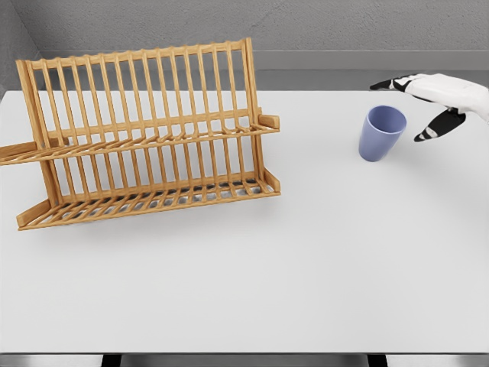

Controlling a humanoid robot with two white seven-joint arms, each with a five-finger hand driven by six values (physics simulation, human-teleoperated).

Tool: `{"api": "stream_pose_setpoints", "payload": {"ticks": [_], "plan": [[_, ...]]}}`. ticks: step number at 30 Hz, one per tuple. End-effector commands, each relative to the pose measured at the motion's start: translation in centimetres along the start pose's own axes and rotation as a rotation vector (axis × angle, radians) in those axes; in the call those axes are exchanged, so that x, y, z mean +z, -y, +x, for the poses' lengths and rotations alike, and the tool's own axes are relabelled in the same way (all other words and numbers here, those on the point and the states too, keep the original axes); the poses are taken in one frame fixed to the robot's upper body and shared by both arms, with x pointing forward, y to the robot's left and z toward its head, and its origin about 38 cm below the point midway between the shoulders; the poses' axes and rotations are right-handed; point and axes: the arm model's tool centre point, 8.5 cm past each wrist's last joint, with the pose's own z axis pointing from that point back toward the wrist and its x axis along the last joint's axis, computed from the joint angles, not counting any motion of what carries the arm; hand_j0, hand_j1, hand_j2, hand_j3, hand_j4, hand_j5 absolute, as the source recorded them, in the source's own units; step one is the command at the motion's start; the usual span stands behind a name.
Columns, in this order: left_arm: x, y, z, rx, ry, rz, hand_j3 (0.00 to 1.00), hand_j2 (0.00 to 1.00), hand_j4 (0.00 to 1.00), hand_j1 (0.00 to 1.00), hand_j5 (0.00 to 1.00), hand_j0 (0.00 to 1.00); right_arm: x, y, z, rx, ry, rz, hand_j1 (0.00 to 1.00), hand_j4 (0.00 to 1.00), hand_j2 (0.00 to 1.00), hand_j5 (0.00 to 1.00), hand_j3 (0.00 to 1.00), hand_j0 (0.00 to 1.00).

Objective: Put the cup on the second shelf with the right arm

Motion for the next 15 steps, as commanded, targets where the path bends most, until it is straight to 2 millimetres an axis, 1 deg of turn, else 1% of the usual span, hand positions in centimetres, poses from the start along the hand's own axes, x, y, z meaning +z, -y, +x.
{"api": "stream_pose_setpoints", "payload": {"ticks": [1, 2, 4, 6, 7, 12, 15], "plan": [[0.0, 0.0, 0.0, 0.000, 0.000, 0.000, 1.00, 1.00, 1.00, 1.00, 1.00, 1.00, -0.6, -0.4, 0.2, 0.008, 0.002, 0.019, 1.00, 1.00, 1.00, 1.00, 1.00, 1.00], [0.0, 0.0, 0.0, 0.000, 0.000, 0.000, 1.00, 1.00, 1.00, 1.00, 1.00, 1.00, -0.6, 0.2, 0.3, 0.016, 0.000, 0.012, 1.00, 1.00, 1.00, 1.00, 1.00, 1.00], [0.0, 0.0, 0.0, 0.000, 0.000, 0.000, 1.00, 1.00, 1.00, 1.00, 1.00, 1.00, -0.7, 0.2, 0.2, 0.030, -0.012, 0.019, 1.00, 1.00, 1.00, 1.00, 1.00, 1.00], [0.0, 0.0, 0.0, 0.000, 0.000, 0.000, 1.00, 1.00, 1.00, 1.00, 1.00, 1.00, -2.7, -0.4, 0.0, 0.012, -0.009, 0.058, 1.00, 1.00, 1.00, 1.00, 1.00, 1.00], [0.0, 0.0, 0.0, 0.001, 0.001, 0.000, 1.00, 1.00, 1.00, 1.00, 1.00, 1.00, -3.1, -0.1, -0.1, 0.003, -0.012, 0.053, 1.00, 1.00, 1.00, 1.00, 1.00, 1.00], [0.0, 0.0, 0.0, 0.001, 0.001, 0.000, 1.00, 1.00, 1.00, 1.00, 1.00, 1.00, -2.5, 0.2, -0.4, 0.013, -0.021, 0.049, 1.00, 1.00, 1.00, 1.00, 1.00, 1.00], [0.0, 0.0, 0.0, 0.000, 0.000, 0.000, 1.00, 1.00, 1.00, 1.00, 1.00, 1.00, -2.5, 0.2, -0.3, 0.013, -0.021, 0.049, 1.00, 1.00, 1.00, 1.00, 1.00, 1.00]]}}
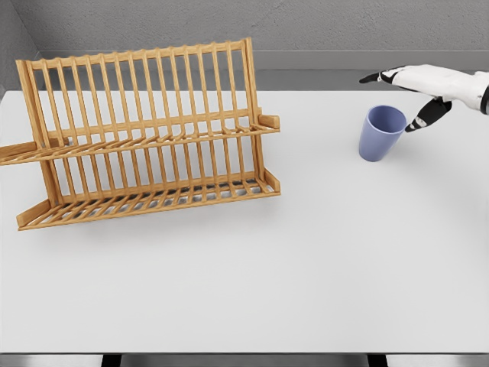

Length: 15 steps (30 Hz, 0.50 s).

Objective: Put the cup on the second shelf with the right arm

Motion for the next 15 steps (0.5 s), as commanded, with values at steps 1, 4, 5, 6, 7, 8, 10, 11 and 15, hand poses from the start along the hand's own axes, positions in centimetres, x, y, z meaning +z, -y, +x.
{"api": "stream_pose_setpoints", "payload": {"ticks": [1, 4, 5, 6, 7, 8, 10, 11, 15], "plan": [[0.0, 0.0, 0.0, 0.000, 0.000, 0.000, 1.00, 1.00, 1.00, 1.00, 1.00, 1.00, 0.0, 0.0, 0.0, -0.003, -0.001, -0.001, 1.00, 1.00, 1.00, 1.00, 1.00, 1.00], [0.0, 0.0, 0.0, 0.000, 0.000, 0.000, 1.00, 1.00, 1.00, 1.00, 1.00, 1.00, 0.9, 0.1, -0.5, 0.010, -0.014, 0.002, 1.00, 1.00, 1.00, 1.00, 1.00, 1.00], [0.0, 0.0, 0.0, 0.000, 0.000, 0.000, 1.00, 1.00, 1.00, 1.00, 1.00, 1.00, 1.1, 0.2, -0.2, 0.020, -0.009, 0.002, 1.00, 1.00, 1.00, 1.00, 1.00, 1.00], [0.0, 0.0, 0.0, 0.000, 0.000, 0.000, 1.00, 1.00, 1.00, 1.00, 1.00, 1.00, 1.0, 0.3, 0.3, 0.029, 0.003, 0.002, 1.00, 1.00, 1.00, 1.00, 1.00, 1.00], [0.0, 0.0, 0.0, 0.001, 0.001, 0.000, 1.00, 1.00, 1.00, 1.00, 1.00, 1.00, 1.2, 0.5, 0.5, 0.040, 0.008, 0.001, 1.00, 1.00, 1.00, 1.00, 1.00, 1.00], [0.0, 0.0, 0.0, 0.000, 0.000, 0.000, 1.00, 1.00, 1.00, 1.00, 1.00, 1.00, 1.1, 0.6, 0.6, 0.043, 0.010, 0.000, 1.00, 1.00, 1.00, 1.00, 1.00, 1.00], [0.0, 0.0, 0.0, 0.000, 0.000, 0.000, 1.00, 1.00, 1.00, 1.00, 1.00, 1.00, 1.2, 0.5, 0.5, 0.039, 0.005, 0.001, 1.00, 1.00, 1.00, 1.00, 1.00, 1.00], [0.0, 0.0, 0.0, 0.000, 0.000, 0.000, 1.00, 1.00, 1.00, 1.00, 1.00, 1.00, 1.2, 0.3, 0.5, 0.039, 0.007, 0.004, 1.00, 1.00, 1.00, 1.00, 1.00, 1.00], [0.0, 0.0, 0.0, 0.000, 0.000, 0.000, 1.00, 1.00, 1.00, 1.00, 1.00, 1.00, 1.1, -1.0, 0.0, 0.017, -0.003, 0.026, 1.00, 1.00, 1.00, 1.00, 1.00, 1.00]]}}
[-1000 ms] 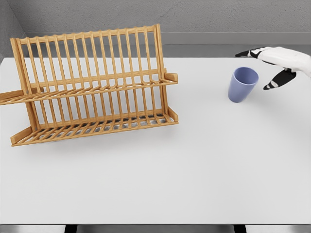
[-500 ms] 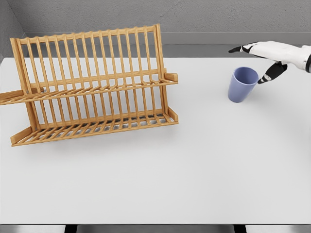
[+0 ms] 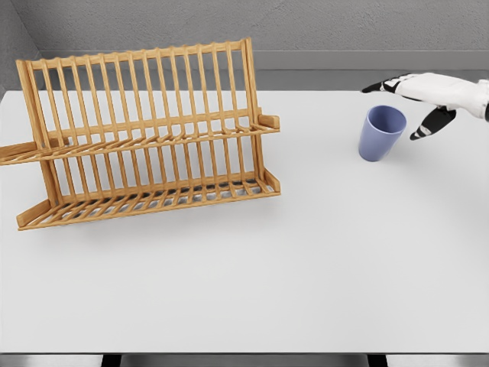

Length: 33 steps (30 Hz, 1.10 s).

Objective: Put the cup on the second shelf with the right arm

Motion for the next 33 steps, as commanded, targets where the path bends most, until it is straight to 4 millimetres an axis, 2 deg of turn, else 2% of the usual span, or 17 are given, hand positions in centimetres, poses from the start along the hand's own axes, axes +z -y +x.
{"api": "stream_pose_setpoints", "payload": {"ticks": [1, 10, 33], "plan": [[0.0, 0.0, 0.0, 0.000, 0.000, 0.000, 1.00, 1.00, 1.00, 1.00, 1.00, 1.00, 0.0, -0.3, -0.1, -0.009, -0.003, 0.004, 1.00, 1.00, 1.00, 1.00, 1.00, 1.00], [0.0, 0.0, 0.0, 0.000, 0.000, 0.000, 1.00, 1.00, 1.00, 1.00, 1.00, 1.00, -1.2, -2.2, -1.3, -0.065, -0.029, 0.043, 1.00, 1.00, 1.00, 1.00, 1.00, 1.00], [0.0, 0.0, 0.0, 0.000, 0.000, 0.000, 1.00, 1.00, 1.00, 1.00, 1.00, 1.00, -3.0, -2.3, -1.7, -0.080, -0.052, 0.049, 1.00, 1.00, 1.00, 1.00, 1.00, 1.00]]}}
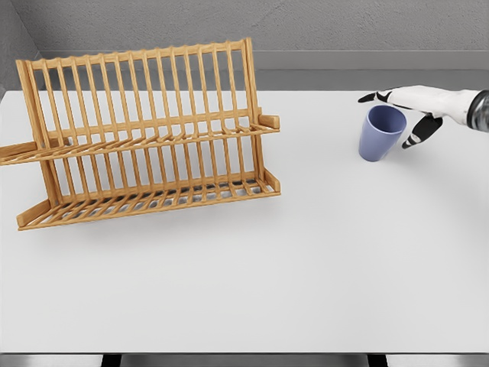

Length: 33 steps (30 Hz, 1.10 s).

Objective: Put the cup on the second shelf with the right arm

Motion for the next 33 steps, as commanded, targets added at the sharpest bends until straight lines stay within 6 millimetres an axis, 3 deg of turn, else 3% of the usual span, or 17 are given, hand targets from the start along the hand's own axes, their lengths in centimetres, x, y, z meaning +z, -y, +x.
{"api": "stream_pose_setpoints", "payload": {"ticks": [1, 6, 10, 18, 33], "plan": [[0.0, 0.0, 0.0, 0.000, 0.000, 0.000, 1.00, 1.00, 1.00, 1.00, 1.00, 1.00, -0.2, -0.1, -0.1, -0.011, -0.002, 0.000, 1.00, 1.00, 1.00, 1.00, 1.00, 1.00], [0.0, 0.0, 0.0, 0.000, 0.000, 0.000, 1.00, 1.00, 1.00, 1.00, 1.00, 1.00, -0.2, 0.0, -0.2, 0.007, -0.014, 0.005, 0.99, 0.99, 0.99, 0.99, 0.99, 0.99], [0.0, 0.0, 0.0, 0.000, 0.000, 0.000, 1.00, 1.00, 1.00, 1.00, 1.00, 1.00, -0.1, 0.1, -0.2, 0.009, -0.014, 0.004, 0.74, 0.74, 0.74, 0.74, 0.74, 0.74], [0.0, 0.0, 0.0, 0.000, 0.000, 0.000, 1.00, 1.00, 1.00, 1.00, 1.00, 1.00, -0.2, 0.2, 0.0, 0.010, -0.010, 0.002, 0.58, 0.58, 0.58, 0.58, 0.58, 0.58], [0.0, 0.0, 0.0, 0.000, 0.000, 0.000, 1.00, 1.00, 1.00, 1.00, 1.00, 1.00, 0.5, 2.6, 0.4, 0.041, -0.007, -0.039, 0.57, 0.57, 0.57, 0.57, 0.57, 0.57]]}}
